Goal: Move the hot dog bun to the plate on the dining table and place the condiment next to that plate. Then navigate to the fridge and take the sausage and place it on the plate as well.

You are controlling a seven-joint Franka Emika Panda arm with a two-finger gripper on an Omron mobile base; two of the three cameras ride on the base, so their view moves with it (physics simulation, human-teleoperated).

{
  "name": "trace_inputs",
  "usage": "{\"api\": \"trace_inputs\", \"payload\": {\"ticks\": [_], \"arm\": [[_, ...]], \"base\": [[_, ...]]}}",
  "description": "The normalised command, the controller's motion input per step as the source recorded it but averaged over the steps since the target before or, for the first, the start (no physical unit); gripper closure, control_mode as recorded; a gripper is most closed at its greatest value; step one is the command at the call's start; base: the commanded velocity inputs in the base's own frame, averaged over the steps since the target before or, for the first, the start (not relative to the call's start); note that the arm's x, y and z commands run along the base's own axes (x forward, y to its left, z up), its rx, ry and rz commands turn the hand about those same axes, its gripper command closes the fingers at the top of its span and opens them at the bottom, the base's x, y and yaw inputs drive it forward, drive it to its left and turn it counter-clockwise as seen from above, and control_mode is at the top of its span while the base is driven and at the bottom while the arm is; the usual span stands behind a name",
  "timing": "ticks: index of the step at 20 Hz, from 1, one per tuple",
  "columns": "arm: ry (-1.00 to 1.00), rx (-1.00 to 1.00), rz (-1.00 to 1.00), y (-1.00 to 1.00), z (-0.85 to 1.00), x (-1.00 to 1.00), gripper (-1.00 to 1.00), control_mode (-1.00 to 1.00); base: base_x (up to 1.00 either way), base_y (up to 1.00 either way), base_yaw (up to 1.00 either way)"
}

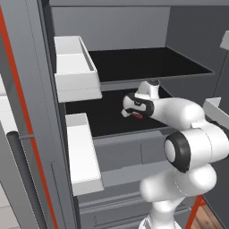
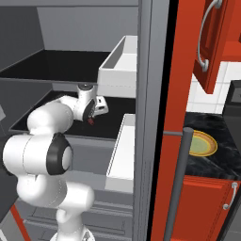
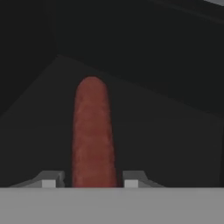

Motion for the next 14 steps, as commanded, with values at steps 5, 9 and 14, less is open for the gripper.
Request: {"api": "trace_inputs", "payload": {"ticks": [5,9,14], "arm": [[0.02,0.00,0.00,0.00,-0.33,-0.12,1.00,-1.00],[-0.11,0.00,0.00,0.00,-0.20,-0.60,1.00,-1.00],[-0.21,0.04,0.00,0.00,-0.04,-0.85,1.00,-1.00]], "base": [[0.00,0.00,0.00],[0.00,0.00,0.00],[0.00,0.00,0.00]]}}
